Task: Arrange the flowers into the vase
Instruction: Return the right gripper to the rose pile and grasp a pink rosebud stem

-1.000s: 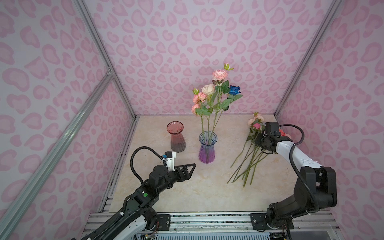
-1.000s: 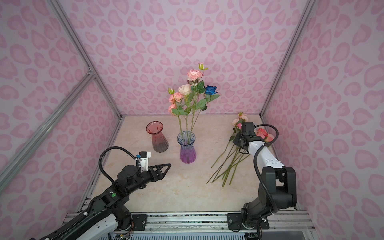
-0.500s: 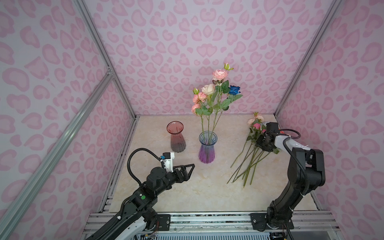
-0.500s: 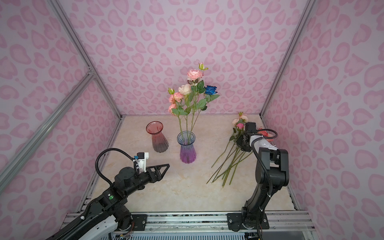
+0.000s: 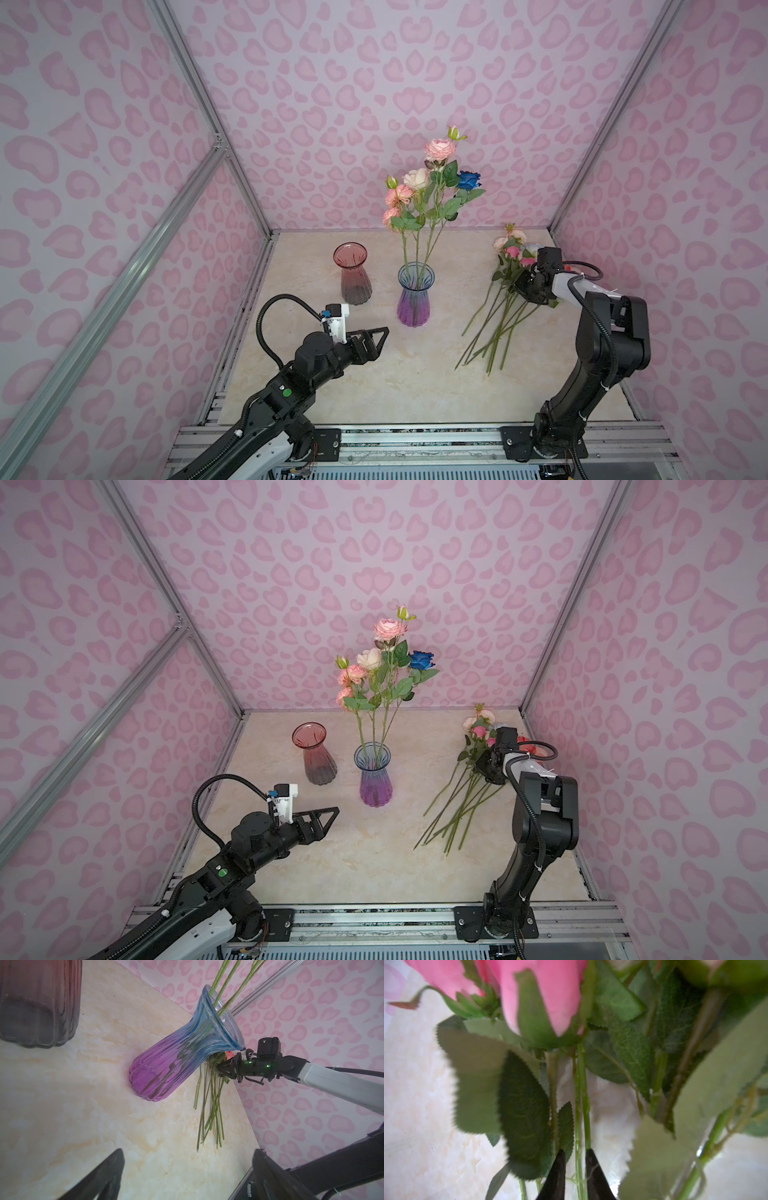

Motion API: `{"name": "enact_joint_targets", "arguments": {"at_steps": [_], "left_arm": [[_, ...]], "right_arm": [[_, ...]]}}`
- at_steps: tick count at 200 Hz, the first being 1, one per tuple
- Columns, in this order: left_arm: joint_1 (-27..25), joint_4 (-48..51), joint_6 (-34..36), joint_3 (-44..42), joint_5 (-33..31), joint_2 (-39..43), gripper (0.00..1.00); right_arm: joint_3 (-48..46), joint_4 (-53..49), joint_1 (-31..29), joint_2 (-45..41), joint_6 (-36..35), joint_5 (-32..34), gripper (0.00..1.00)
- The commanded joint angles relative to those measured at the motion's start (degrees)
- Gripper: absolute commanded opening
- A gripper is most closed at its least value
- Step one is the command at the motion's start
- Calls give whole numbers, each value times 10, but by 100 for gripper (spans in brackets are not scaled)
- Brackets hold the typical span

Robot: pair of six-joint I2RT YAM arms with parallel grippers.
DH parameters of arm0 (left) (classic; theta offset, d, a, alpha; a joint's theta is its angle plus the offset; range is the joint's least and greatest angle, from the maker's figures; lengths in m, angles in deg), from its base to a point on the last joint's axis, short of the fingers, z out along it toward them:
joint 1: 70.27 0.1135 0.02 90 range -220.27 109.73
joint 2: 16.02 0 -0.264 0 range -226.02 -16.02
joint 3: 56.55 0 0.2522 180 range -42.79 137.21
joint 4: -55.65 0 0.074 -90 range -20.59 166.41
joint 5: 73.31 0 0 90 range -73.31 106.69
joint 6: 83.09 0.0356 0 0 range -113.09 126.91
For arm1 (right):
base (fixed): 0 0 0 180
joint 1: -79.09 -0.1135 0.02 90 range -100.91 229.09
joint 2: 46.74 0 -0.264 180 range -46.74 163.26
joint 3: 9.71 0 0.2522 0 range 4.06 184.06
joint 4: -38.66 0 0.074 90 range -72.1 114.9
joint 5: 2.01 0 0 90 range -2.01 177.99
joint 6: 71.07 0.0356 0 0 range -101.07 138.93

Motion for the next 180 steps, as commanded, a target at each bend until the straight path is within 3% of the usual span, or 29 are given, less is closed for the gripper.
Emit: {"name": "enact_joint_targets", "arguments": {"at_steps": [1, 87, 132, 146, 180], "left_arm": [[0, -2, 5, 10, -11, 1, 97], [0, -6, 17, 39, 2, -41, 97], [0, -4, 24, 37, -3, -39, 98], [0, -3, 27, 38, -6, -39, 98], [0, 10, 36, 43, -14, -32, 98]], "right_arm": [[-24, 35, 0, -29, 14, 2, 22], [47, 1, -3, 57, 10, -22, 23], [47, 12, -1, 66, 5, -35, 14], [40, 29, -1, 70, 9, -50, 6], [16, 47, -8, 16, 12, -44, 1]]}}
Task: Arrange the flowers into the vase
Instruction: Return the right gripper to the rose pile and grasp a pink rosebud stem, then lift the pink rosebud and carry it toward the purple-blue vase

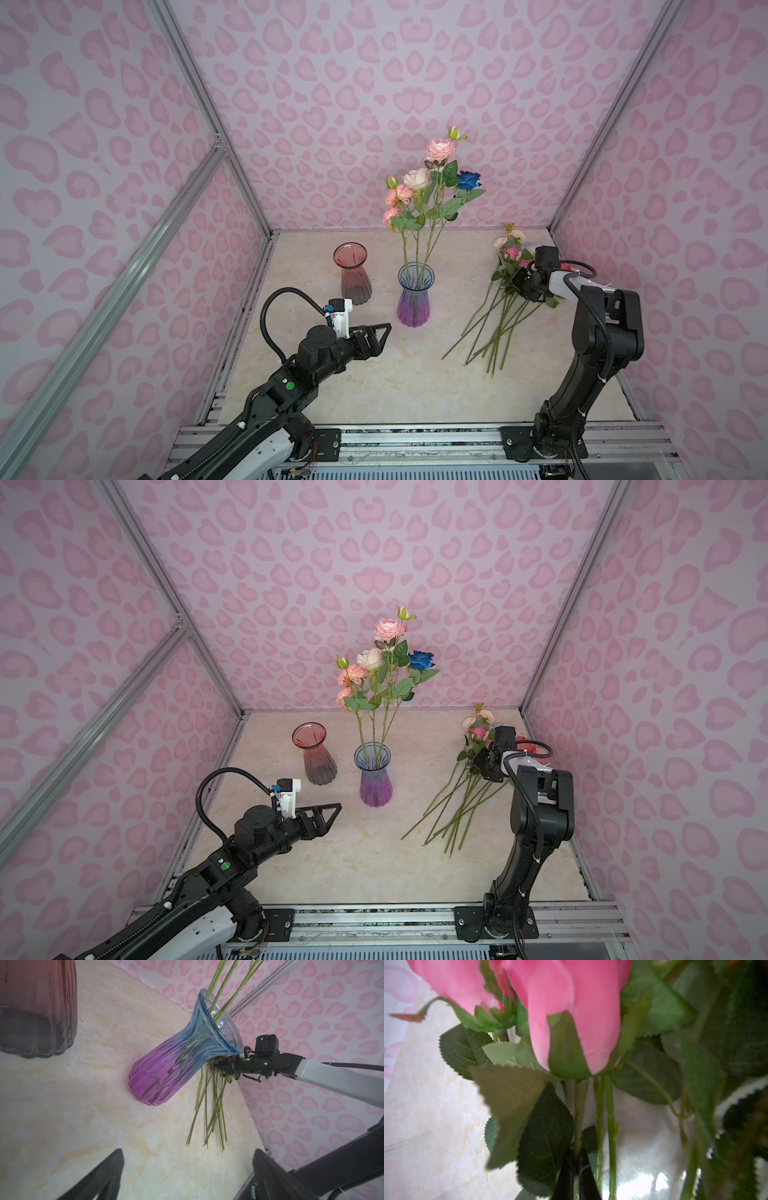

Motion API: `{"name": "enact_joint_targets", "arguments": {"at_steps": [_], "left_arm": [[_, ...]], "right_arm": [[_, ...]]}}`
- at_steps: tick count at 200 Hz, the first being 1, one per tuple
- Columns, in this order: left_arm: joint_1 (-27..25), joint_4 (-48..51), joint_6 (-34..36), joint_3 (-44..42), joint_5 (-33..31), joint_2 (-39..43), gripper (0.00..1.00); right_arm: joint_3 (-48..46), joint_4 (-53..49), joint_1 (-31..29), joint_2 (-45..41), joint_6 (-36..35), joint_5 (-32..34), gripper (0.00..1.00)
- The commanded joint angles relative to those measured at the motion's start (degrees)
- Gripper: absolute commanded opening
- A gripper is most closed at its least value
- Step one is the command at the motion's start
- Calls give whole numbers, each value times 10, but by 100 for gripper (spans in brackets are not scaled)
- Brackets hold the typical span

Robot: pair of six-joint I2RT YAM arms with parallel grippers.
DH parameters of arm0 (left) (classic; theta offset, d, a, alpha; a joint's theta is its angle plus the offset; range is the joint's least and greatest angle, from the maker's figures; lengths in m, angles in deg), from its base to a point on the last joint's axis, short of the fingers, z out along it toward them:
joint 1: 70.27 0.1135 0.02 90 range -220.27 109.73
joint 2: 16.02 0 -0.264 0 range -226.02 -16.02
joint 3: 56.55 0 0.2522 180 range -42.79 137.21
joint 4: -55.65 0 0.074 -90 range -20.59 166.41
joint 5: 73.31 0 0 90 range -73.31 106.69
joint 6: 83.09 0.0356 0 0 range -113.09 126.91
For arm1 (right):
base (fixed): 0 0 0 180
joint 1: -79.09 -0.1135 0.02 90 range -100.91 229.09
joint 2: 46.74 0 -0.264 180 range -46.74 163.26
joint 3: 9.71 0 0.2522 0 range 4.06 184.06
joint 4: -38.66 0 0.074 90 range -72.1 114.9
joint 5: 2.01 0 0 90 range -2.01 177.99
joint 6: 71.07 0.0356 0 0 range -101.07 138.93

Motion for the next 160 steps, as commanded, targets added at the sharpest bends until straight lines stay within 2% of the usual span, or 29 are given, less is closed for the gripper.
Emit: {"name": "enact_joint_targets", "arguments": {"at_steps": [1, 33, 85, 133, 160], "left_arm": [[0, 6, 14, 11, -11, 6, 98], [0, 11, 19, 10, -24, 13, 99], [0, 7, 26, 13, -27, 8, 99], [1, 16, 40, 27, -40, 8, 99], [1, 34, 37, 25, -77, 29, 99]], "right_arm": [[-15, 23, -7, -37, -1, -1, 1], [-71, 69, -21, -141, 12, 5, 0], [-62, 21, -75, -297, -18, 66, 0], [37, -46, -165, -389, -70, 122, 0], [110, -66, -220, -419, -96, 165, 0]]}}
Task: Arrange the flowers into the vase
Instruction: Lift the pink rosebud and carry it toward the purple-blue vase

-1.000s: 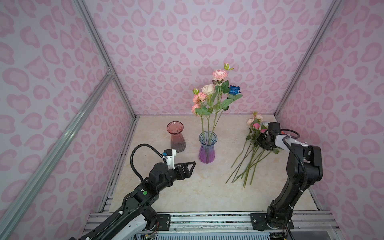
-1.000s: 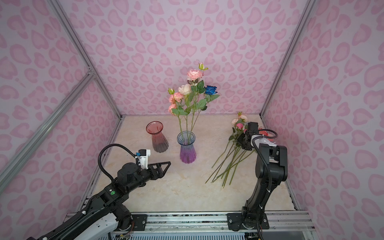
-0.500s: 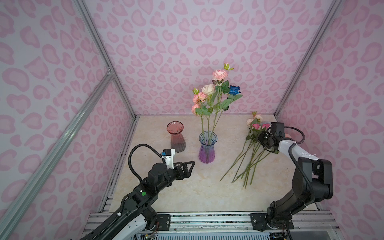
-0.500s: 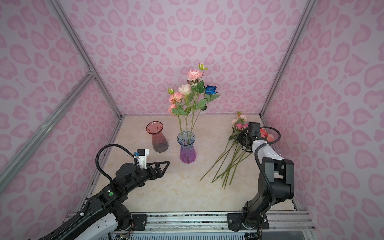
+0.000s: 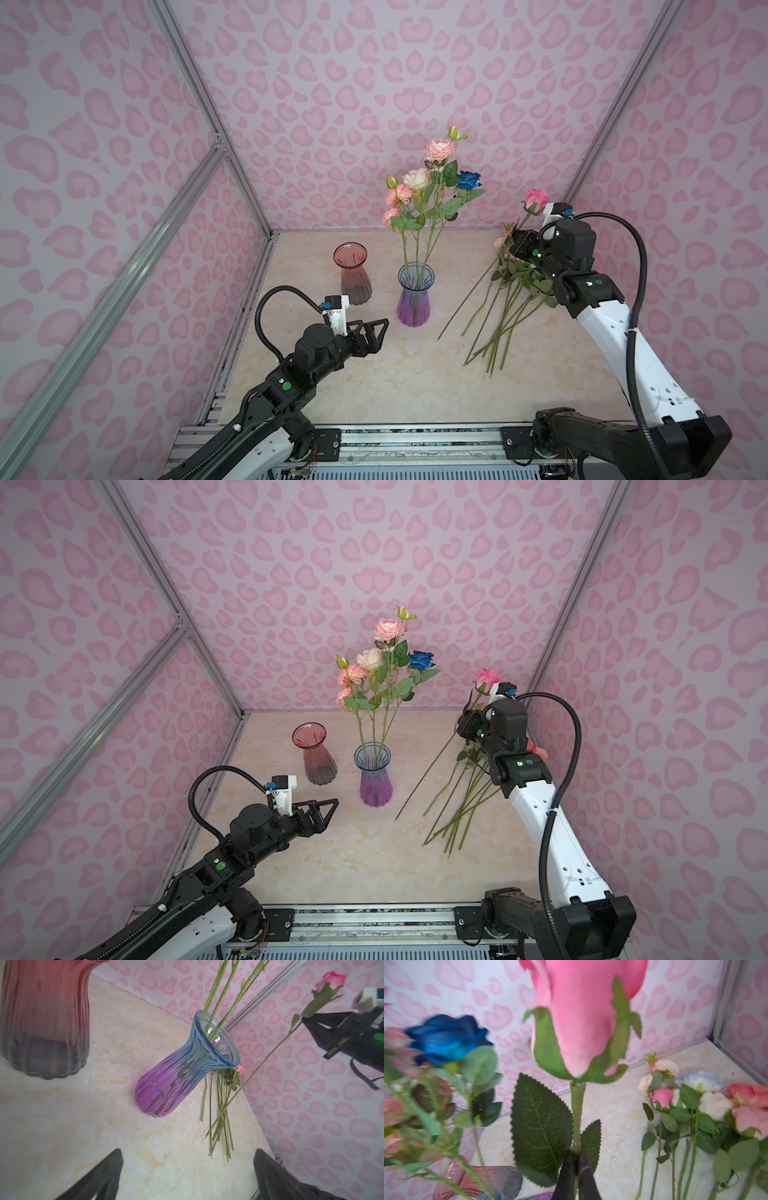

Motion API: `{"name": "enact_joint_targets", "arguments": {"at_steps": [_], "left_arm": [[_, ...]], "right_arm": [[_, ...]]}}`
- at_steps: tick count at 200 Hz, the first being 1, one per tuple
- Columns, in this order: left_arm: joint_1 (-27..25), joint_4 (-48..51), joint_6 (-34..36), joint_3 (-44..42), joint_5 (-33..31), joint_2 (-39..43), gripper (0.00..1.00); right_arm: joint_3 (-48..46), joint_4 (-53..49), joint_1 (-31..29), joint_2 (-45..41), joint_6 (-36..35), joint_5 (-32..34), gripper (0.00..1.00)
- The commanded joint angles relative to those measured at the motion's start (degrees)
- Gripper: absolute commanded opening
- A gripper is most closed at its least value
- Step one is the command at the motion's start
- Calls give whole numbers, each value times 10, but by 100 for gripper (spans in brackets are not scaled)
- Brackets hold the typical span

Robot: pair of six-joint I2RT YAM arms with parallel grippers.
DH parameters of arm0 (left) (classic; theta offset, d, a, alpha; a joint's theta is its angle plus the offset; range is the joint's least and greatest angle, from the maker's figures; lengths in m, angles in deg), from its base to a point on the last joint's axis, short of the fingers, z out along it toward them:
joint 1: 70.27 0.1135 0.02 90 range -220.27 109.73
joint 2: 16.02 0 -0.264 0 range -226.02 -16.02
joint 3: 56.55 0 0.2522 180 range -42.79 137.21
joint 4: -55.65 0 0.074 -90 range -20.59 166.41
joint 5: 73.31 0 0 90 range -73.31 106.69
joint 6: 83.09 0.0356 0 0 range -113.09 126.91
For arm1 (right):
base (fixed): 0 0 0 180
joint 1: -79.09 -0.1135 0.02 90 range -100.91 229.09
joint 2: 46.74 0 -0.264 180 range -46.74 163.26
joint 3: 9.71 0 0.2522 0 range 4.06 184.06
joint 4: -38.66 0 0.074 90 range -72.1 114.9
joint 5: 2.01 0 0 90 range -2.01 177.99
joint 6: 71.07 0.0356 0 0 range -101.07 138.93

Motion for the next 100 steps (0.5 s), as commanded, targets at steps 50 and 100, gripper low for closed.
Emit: {"name": "enact_joint_targets", "arguments": {"at_steps": [50, 100], "left_arm": [[1, 43, -42, -39, -135, 98, 100], [1, 70, -65, -61, -157, 163, 100]], "right_arm": [[205, -55, -94, -5, -64, 87, 0], [364, -54, -153, 96, -92, 100, 0]]}}
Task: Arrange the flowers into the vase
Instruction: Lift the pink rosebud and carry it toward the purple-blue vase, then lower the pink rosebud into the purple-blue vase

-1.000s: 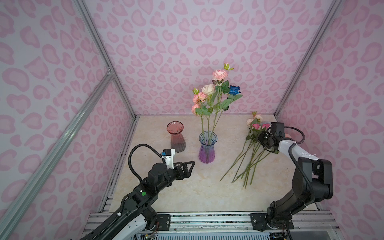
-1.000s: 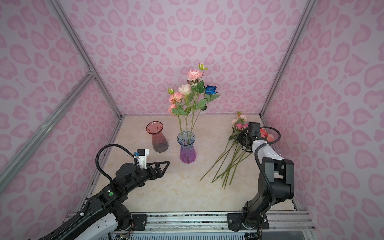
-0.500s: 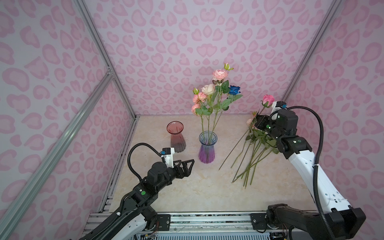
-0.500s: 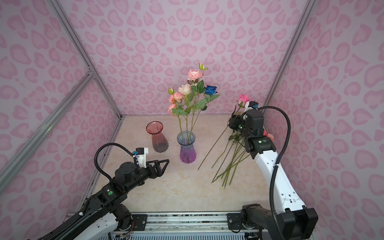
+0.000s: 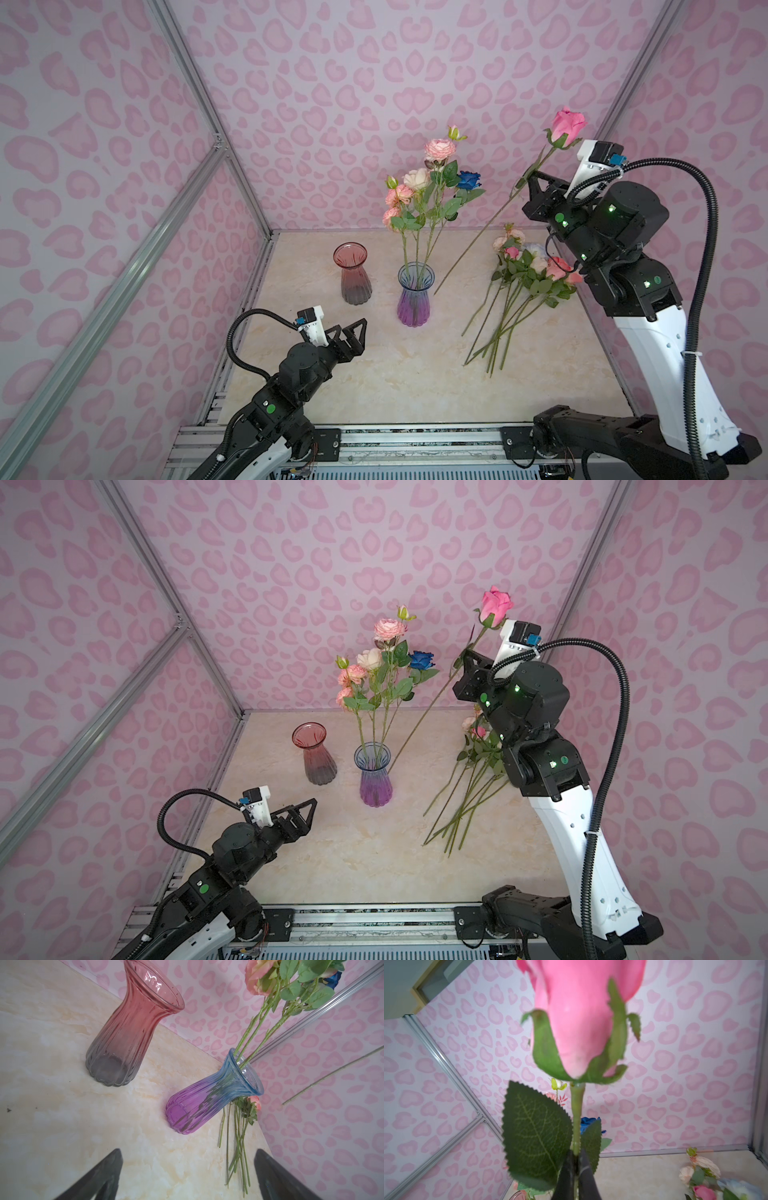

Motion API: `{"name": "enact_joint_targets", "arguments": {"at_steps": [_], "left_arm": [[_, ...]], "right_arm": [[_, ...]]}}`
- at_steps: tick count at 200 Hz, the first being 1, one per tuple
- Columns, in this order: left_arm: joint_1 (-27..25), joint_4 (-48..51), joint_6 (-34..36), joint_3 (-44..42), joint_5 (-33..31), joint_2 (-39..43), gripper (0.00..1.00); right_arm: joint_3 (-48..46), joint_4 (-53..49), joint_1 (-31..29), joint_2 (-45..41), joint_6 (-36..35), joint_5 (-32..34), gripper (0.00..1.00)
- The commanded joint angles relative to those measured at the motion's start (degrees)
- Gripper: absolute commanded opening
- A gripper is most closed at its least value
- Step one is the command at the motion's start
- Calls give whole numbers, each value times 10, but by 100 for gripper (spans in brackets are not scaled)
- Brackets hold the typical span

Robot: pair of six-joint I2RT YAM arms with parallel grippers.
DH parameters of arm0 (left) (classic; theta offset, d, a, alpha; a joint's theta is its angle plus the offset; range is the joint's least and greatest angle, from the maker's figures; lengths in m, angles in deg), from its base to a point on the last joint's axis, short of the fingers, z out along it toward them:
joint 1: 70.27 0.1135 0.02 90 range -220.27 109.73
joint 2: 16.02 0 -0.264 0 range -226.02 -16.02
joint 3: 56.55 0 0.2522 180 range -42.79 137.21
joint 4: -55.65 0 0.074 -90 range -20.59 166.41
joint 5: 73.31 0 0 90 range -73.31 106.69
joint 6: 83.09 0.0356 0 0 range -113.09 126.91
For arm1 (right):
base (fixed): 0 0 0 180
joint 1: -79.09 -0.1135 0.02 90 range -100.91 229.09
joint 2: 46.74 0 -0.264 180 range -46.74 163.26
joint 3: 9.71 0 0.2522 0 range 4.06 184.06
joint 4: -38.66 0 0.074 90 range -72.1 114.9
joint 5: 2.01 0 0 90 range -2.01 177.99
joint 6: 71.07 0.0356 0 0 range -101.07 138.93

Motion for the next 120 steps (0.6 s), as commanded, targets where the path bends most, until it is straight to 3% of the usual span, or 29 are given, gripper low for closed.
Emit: {"name": "enact_joint_targets", "arguments": {"at_steps": [1, 34, 81, 120], "left_arm": [[1, 17, -19, -5, -22, 16, 100], [1, 40, -23, -3, -19, 35, 100], [1, 63, -17, -1, -31, 68, 100], [1, 68, -8, 2, -36, 71, 99]], "right_arm": [[54, -5, -23, 46, -27, 16, 0], [109, -24, -63, 114, -58, 37, 0], [8, 19, -99, 121, -83, 82, 0], [-38, 37, -123, 128, -82, 64, 0]]}}
